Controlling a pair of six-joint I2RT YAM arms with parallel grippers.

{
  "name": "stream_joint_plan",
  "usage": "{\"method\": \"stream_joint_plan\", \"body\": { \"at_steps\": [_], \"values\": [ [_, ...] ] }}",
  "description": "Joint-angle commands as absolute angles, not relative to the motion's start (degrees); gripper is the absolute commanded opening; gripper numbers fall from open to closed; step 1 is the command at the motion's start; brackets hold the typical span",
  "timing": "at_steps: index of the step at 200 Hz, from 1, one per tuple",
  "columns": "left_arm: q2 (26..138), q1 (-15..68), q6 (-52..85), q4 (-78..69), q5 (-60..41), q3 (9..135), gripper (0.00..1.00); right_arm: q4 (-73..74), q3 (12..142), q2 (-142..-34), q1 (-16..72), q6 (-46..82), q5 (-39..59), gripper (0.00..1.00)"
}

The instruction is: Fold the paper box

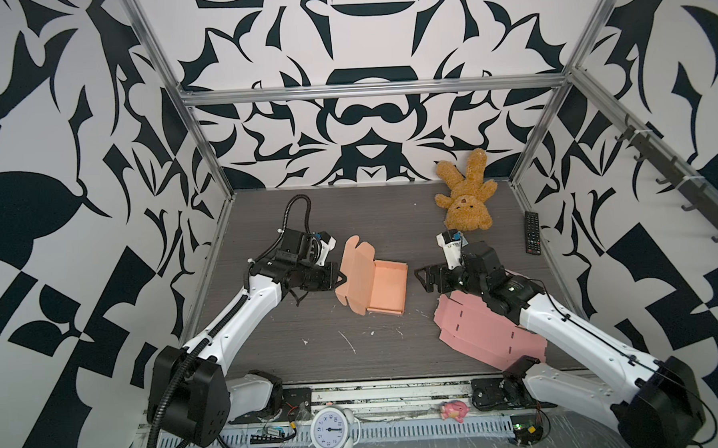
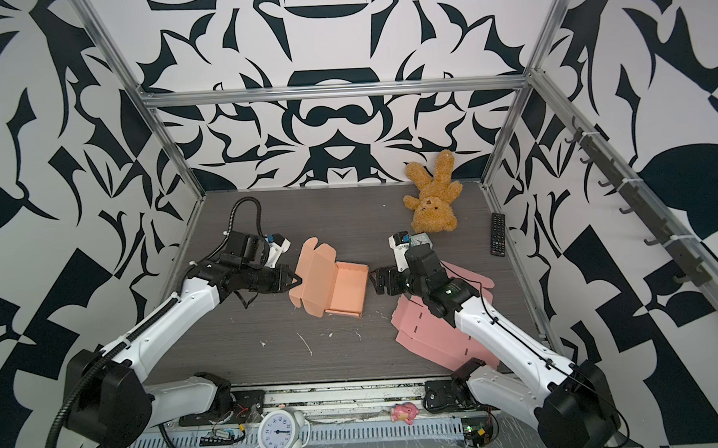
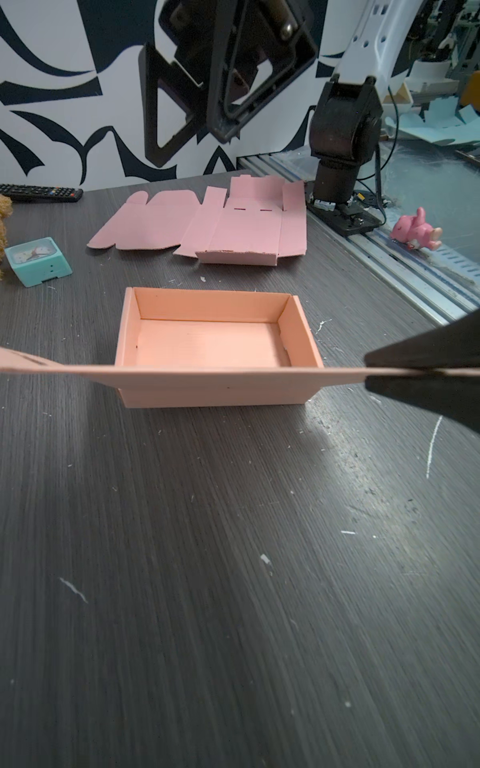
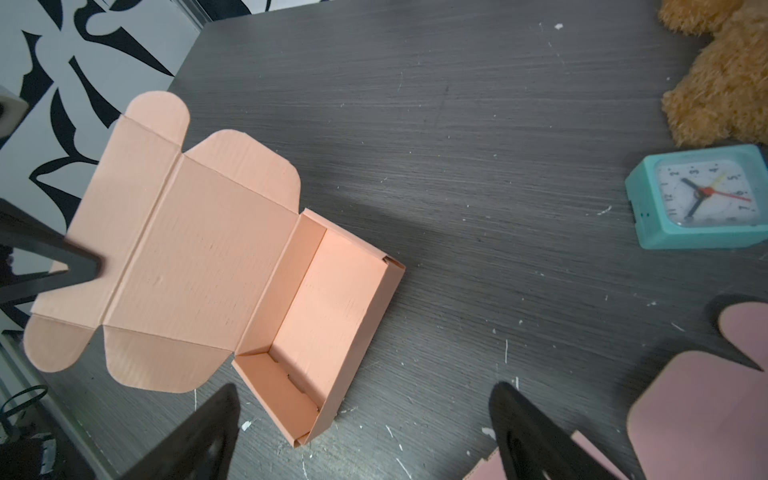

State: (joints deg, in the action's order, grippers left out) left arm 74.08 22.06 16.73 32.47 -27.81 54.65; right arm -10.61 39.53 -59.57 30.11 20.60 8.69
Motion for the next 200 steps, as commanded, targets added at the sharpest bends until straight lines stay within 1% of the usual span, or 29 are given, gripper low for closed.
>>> {"method": "stream_joint_plan", "body": {
  "at_steps": [1, 22, 48, 62, 106, 136, 176, 200],
  "values": [
    [76.2, 21.8, 10.3, 40.8, -29.6, 58.0, 0.09, -0.1, 39.5, -62.1, 30.5, 15.8, 12.8, 0.96],
    [78.1, 22.0, 6.0, 44.7, -31.6, 60.9, 0.10, 4.3, 41.5, -67.4, 30.6, 9.9, 20.3, 0.96],
    [78.5, 24.7, 3.7, 45.8, -29.0, 62.2, 0.11, 13.4, 41.0, -70.9, 30.5, 3.8, 26.7, 1.00],
    [78.7, 26.2, 2.9, 46.8, -28.2, 62.9, 0.12, 17.1, 41.5, -73.5, 29.8, 1.6, 30.0, 1.00],
    [78.5, 28.5, 0.6, 50.0, -25.2, 64.4, 0.12, 17.6, 47.7, -83.1, 26.7, -1.6, 41.8, 1.00],
    [78.2, 30.3, -0.6, 51.4, -22.3, 65.2, 0.12, 9.9, 53.6, -87.9, 26.7, -4.4, 43.8, 0.99],
    [79.3, 30.6, -1.3, 52.0, -20.3, 66.5, 0.11, 9.4, 53.3, -88.6, 26.7, -4.6, 46.5, 0.98],
    [79.7, 30.8, -1.8, 52.0, -20.0, 67.0, 0.09, 8.0, 53.6, -89.4, 26.7, -5.4, 46.6, 0.93]
  ]
}}
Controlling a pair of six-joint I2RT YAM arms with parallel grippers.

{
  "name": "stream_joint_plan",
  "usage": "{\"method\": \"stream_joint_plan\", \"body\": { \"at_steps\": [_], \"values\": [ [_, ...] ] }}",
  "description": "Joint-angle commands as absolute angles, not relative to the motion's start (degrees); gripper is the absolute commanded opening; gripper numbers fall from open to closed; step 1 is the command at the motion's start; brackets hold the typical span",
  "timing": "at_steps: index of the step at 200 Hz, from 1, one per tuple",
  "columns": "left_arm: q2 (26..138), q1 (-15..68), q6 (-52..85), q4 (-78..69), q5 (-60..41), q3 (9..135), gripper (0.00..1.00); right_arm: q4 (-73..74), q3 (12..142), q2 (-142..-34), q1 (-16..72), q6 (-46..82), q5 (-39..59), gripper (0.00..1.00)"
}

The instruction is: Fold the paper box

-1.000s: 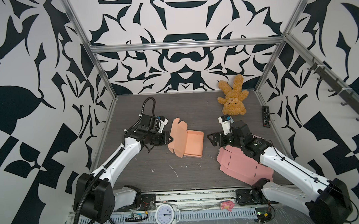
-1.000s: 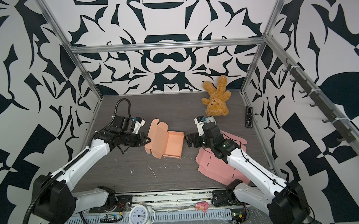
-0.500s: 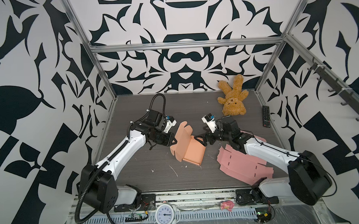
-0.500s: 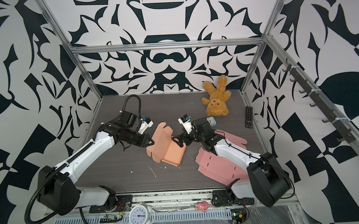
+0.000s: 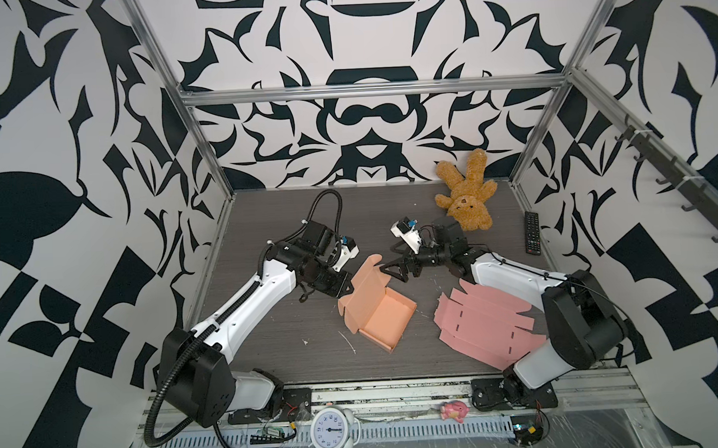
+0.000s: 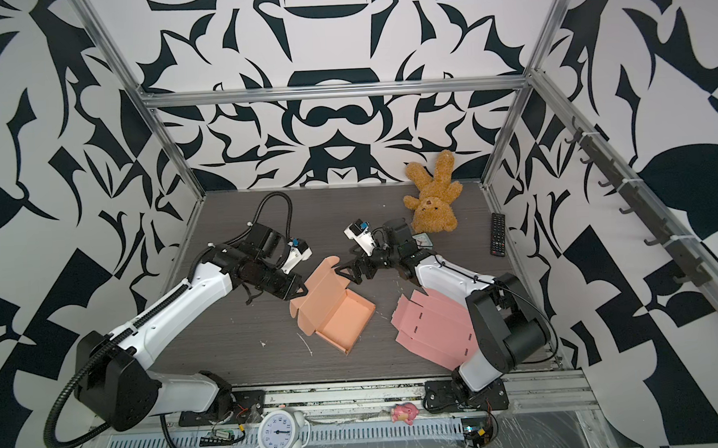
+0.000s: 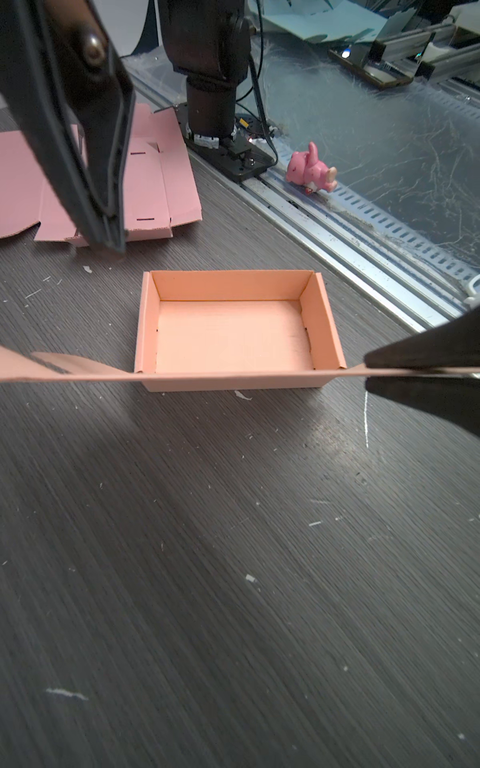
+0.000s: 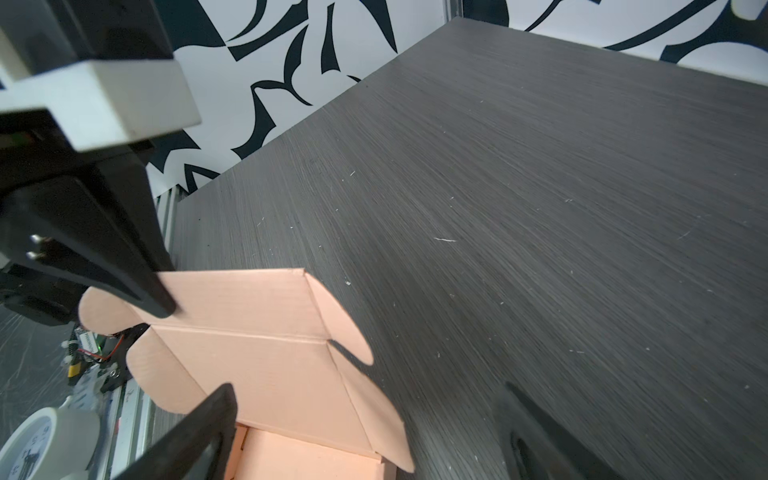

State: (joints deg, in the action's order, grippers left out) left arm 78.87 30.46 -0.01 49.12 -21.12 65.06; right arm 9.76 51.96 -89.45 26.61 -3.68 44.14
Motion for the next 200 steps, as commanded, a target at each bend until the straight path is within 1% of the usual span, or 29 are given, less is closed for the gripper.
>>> {"method": "stream_joint_plan", "body": {
  "at_steps": [1, 51, 88, 119, 144, 157, 200],
  "values": [
    [79.6, 30.8, -1.8, 52.1, -20.0, 67.0, 0.09, 7.8, 53.7, -89.5, 26.7, -5.5, 46.5, 0.93],
    [79.6, 30.9, -2.1, 52.0, -19.5, 67.1, 0.08, 4.3, 55.8, -92.3, 27.2, -6.7, 47.7, 0.87],
    [79.6, 31.1, -2.5, 52.0, -18.9, 67.7, 0.08, 3.1, 57.0, -94.1, 28.1, -7.2, 48.2, 0.77],
    [79.6, 31.2, -2.8, 52.1, -18.3, 68.4, 0.08, 0.7, 58.8, -95.9, 29.5, -8.2, 47.2, 0.75],
    [80.1, 31.4, -3.0, 52.3, -17.6, 69.0, 0.08, -0.8, 59.8, -96.8, 30.0, -9.0, 47.0, 0.71],
    [80.5, 31.6, -3.1, 52.6, -17.1, 69.2, 0.08, -0.7, 59.8, -96.7, 30.1, -9.1, 46.9, 0.65],
    [80.9, 31.9, -3.1, 53.0, -14.7, 69.4, 0.08, -0.1, 58.9, -95.5, 30.1, -9.4, 44.8, 0.40]
  ]
}}
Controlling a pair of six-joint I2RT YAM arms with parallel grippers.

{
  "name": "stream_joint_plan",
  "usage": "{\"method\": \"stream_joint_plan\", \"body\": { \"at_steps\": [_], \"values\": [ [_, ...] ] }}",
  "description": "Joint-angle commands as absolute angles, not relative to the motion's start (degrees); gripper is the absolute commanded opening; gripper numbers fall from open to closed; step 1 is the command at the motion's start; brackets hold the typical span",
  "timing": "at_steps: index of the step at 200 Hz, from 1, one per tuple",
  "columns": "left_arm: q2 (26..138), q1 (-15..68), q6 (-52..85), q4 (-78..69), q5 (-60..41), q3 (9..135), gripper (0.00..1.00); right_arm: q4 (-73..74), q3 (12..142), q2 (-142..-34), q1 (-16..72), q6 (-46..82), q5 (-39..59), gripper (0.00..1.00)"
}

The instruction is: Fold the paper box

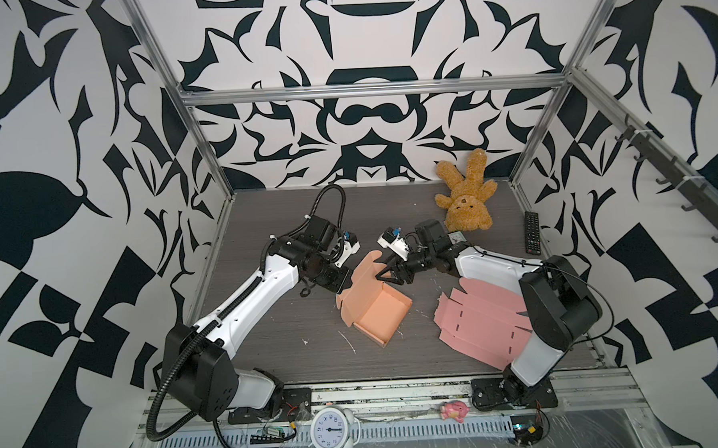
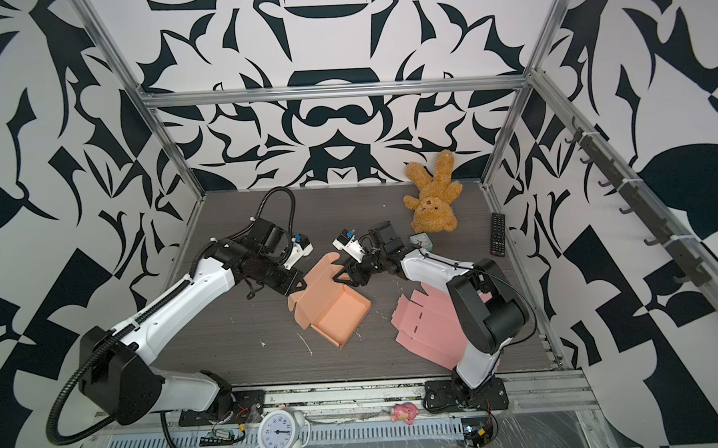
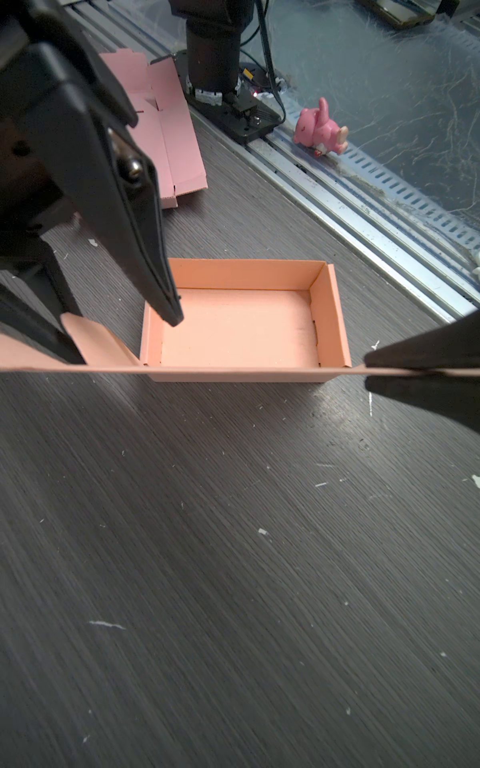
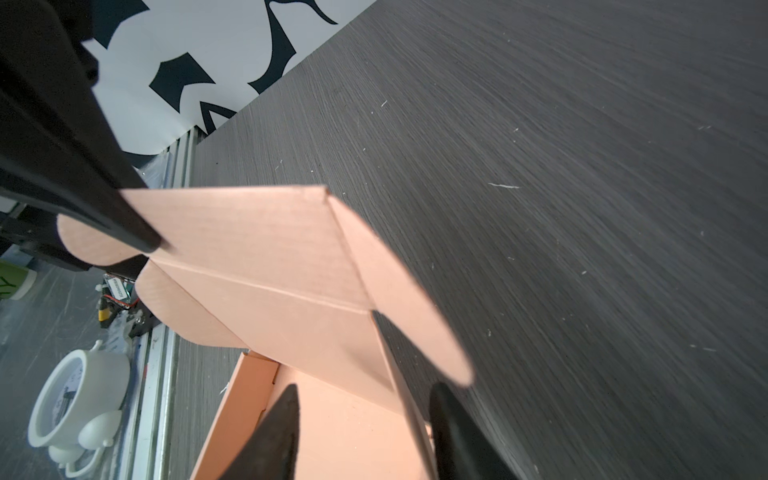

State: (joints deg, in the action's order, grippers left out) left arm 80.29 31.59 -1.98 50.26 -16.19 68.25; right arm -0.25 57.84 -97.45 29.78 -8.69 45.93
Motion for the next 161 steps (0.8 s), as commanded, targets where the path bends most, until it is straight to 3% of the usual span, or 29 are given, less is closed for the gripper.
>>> {"method": "stream_joint_plan", "body": {
  "at_steps": [1, 30, 132, 161],
  "values": [
    [80.9, 31.9, -3.1, 53.0, -14.6, 69.4, 0.08, -0.1, 58.9, -95.5, 30.1, -9.4, 44.8, 0.40],
    [80.8, 32.2, -3.2, 53.0, -13.5, 69.4, 0.08, -0.1, 58.6, -95.0, 30.1, -9.7, 43.7, 0.29],
    [81.1, 33.5, -3.4, 53.1, -11.7, 69.7, 0.08, 1.7, 57.0, -93.2, 30.1, -9.8, 39.3, 0.09],
    [80.8, 33.5, -2.7, 52.6, -12.0, 69.5, 0.13, 2.0, 56.5, -92.7, 30.1, -10.0, 39.0, 0.04]
  ]
}}
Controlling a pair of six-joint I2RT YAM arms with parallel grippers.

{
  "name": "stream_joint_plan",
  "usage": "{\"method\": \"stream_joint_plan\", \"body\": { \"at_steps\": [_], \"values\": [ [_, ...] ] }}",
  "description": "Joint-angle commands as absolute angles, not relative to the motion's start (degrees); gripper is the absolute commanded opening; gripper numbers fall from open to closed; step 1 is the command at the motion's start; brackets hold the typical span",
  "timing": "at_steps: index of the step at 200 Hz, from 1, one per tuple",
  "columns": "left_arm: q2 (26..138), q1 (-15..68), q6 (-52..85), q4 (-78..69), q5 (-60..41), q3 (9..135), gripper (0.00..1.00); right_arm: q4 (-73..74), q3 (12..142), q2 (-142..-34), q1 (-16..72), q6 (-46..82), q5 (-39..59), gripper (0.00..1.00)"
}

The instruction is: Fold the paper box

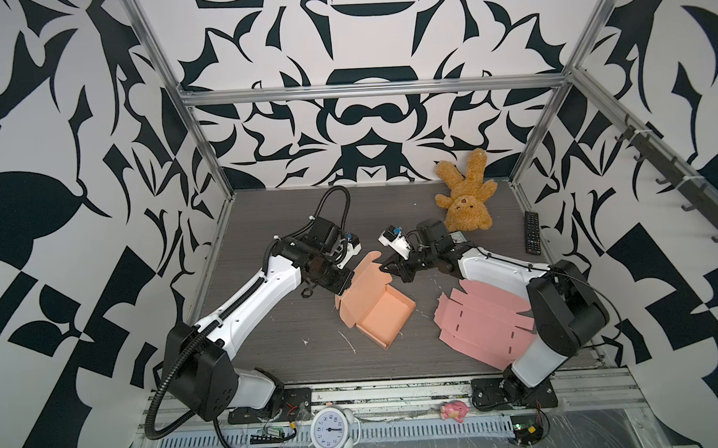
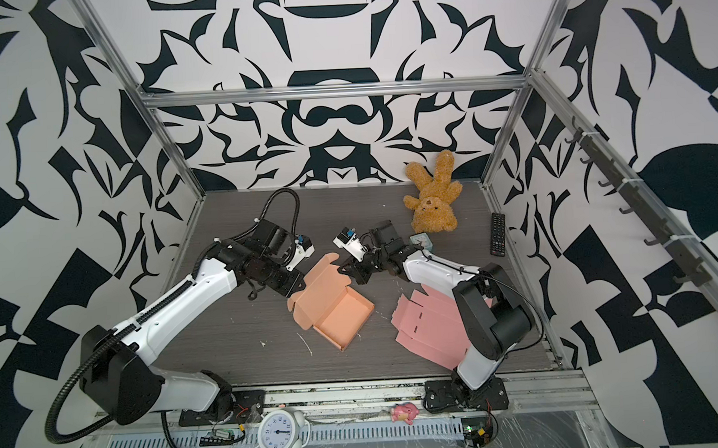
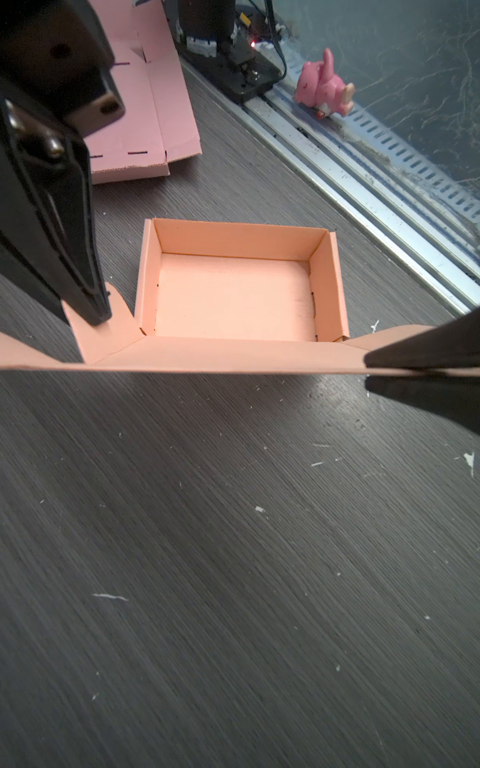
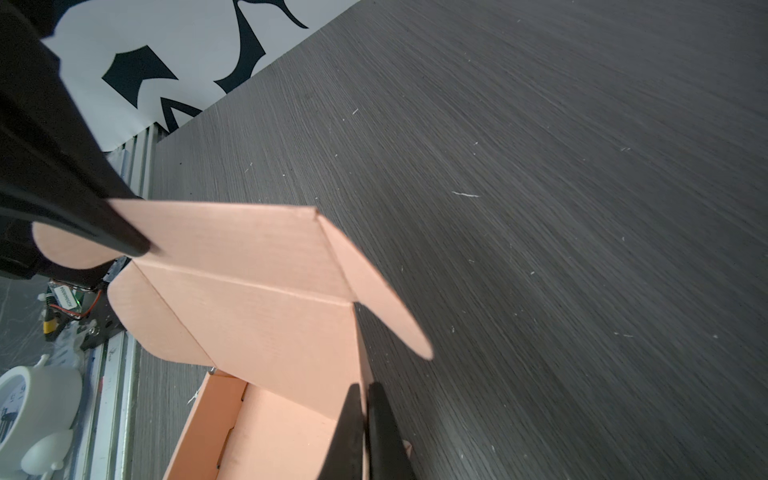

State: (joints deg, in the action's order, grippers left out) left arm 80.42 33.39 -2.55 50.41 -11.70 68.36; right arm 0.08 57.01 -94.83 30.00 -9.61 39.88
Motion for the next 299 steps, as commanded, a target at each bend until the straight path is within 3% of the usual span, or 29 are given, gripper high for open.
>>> {"method": "stream_joint_plan", "body": {
  "at_steps": [1, 12, 72, 117, 142, 239, 299],
  "values": [
    [80.8, 33.5, -2.7, 52.6, -12.0, 69.5, 0.14, 2.0, 56.5, -92.6, 30.1, -10.0, 38.9, 0.04],
    [80.4, 33.6, -2.3, 51.9, -12.1, 69.1, 0.18, 2.3, 56.0, -92.2, 30.1, -10.1, 38.6, 0.03],
    [74.5, 32.9, 5.3, 48.0, -7.9, 61.5, 0.65, 5.8, 52.5, -89.0, 30.1, -9.9, 33.4, 0.02],
    [69.7, 31.9, 14.2, 38.6, -9.1, 51.4, 0.70, 9.0, 49.4, -86.6, 30.1, -9.1, 30.8, 0.03],
    [69.9, 31.6, 17.3, 33.7, -11.0, 48.3, 0.64, 9.8, 48.7, -86.0, 30.1, -8.9, 29.9, 0.03],
    [70.5, 31.6, 19.1, 31.0, -13.2, 46.6, 0.21, 10.5, 47.9, -85.0, 30.0, -8.8, 26.3, 0.02],
    [70.5, 31.6, 19.2, 31.3, -12.7, 47.3, 0.09, 10.8, 47.6, -84.4, 30.0, -8.0, 24.6, 0.01]
  ]
}}
